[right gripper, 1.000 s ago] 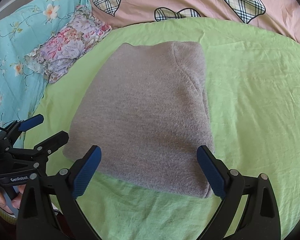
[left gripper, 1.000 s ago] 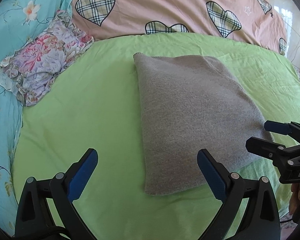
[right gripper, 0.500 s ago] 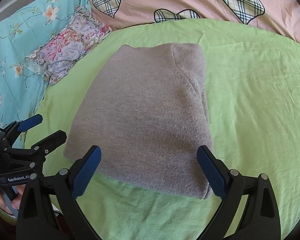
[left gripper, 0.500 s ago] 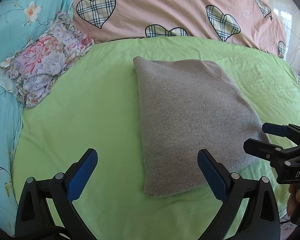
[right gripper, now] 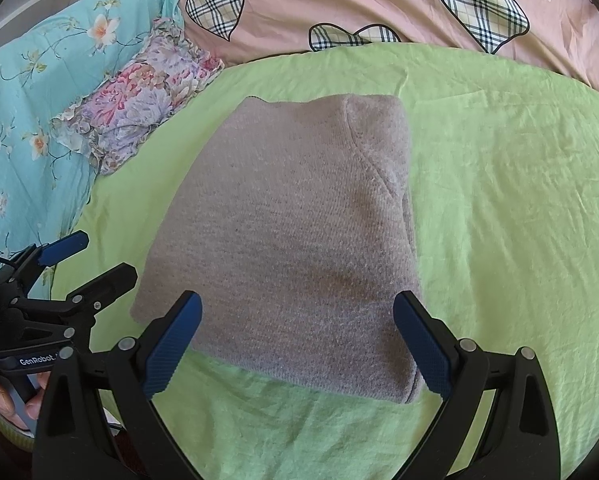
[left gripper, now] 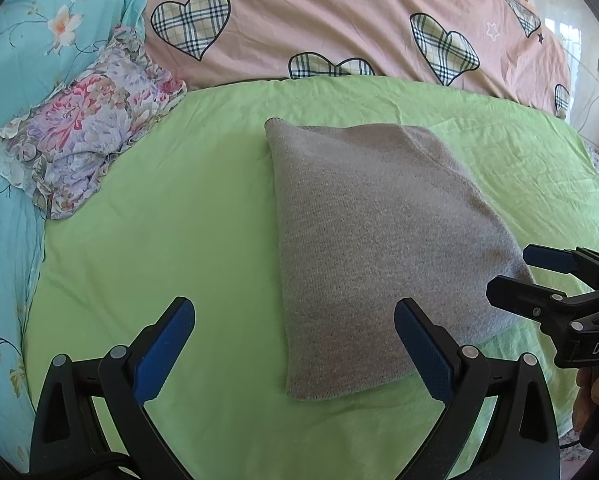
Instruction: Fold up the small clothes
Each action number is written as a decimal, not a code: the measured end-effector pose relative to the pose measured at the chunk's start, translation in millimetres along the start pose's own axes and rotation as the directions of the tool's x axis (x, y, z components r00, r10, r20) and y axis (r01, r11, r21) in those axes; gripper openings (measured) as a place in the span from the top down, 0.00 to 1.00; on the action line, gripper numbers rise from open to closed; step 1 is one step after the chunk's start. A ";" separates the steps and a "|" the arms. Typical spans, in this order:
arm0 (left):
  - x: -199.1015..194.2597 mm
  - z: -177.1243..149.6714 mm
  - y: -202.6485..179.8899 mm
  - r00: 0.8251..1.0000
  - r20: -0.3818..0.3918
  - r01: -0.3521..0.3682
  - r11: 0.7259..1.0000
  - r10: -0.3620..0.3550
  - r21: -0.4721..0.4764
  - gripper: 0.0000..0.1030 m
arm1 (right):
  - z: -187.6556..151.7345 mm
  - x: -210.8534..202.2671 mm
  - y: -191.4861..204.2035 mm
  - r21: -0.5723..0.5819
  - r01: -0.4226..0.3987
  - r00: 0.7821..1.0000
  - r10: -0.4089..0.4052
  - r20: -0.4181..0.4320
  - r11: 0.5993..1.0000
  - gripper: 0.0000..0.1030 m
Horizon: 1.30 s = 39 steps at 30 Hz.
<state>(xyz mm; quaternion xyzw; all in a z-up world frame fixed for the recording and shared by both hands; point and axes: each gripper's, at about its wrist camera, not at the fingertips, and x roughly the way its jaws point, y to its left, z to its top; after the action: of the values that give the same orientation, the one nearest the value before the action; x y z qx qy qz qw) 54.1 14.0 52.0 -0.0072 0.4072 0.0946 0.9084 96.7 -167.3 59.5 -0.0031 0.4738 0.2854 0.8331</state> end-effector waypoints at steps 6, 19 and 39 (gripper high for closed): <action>-0.3 1.4 -0.8 1.000 0.002 0.000 1.000 0.000 0.004 0.03 | 0.3 -0.3 0.3 0.000 -0.001 1.000 0.001 0.000 1.000 0.06; -0.9 4.1 -2.2 1.000 0.005 -0.003 1.000 0.003 0.009 0.03 | 0.9 -0.5 0.9 0.001 0.000 1.000 0.000 0.000 1.000 0.06; 3.5 10.3 -0.3 1.000 0.007 0.003 1.000 -0.003 0.019 0.03 | 8.7 -2.5 0.0 0.013 -0.003 1.000 0.003 0.007 1.000 0.06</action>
<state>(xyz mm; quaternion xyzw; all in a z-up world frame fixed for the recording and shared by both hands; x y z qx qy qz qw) 64.0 15.2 56.3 0.0014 0.4050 0.0895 0.9099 102.6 -166.1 66.2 0.0042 0.4727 0.2837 0.8343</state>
